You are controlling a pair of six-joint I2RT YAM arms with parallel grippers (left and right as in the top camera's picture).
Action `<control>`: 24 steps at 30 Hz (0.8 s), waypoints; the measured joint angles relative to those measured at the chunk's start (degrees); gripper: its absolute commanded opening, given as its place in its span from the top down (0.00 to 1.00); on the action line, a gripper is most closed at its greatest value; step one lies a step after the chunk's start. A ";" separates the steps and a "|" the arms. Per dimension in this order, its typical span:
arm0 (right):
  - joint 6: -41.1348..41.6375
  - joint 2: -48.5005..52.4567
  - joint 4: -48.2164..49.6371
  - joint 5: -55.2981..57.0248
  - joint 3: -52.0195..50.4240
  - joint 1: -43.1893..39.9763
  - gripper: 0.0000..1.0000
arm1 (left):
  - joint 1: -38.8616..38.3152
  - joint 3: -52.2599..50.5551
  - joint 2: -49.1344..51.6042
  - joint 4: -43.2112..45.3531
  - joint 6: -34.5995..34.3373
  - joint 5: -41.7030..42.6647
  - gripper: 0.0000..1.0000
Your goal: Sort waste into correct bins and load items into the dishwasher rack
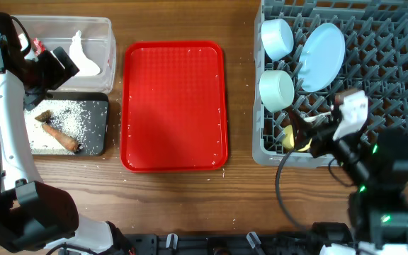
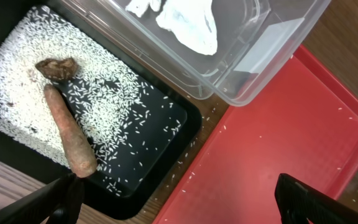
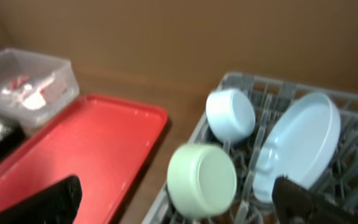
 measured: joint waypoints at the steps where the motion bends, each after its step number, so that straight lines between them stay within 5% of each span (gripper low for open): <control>1: 1.53 -4.04 5.62 0.44 -6.08 0.00 0.00 | 0.00 0.00 0.00 -0.04 0.00 0.00 0.00; 7: 7.69 -20.09 24.37 5.60 -27.02 0.00 0.00 | 0.00 0.00 0.00 -0.02 0.00 -0.04 0.00; 15: 8.28 -32.65 22.51 11.15 -37.38 0.07 0.00 | 0.00 0.00 0.00 -0.02 0.00 -0.02 0.00; 24: 8.26 -33.70 20.81 12.22 -37.48 2.84 0.00 | 0.00 0.00 0.00 0.00 0.00 -0.02 0.00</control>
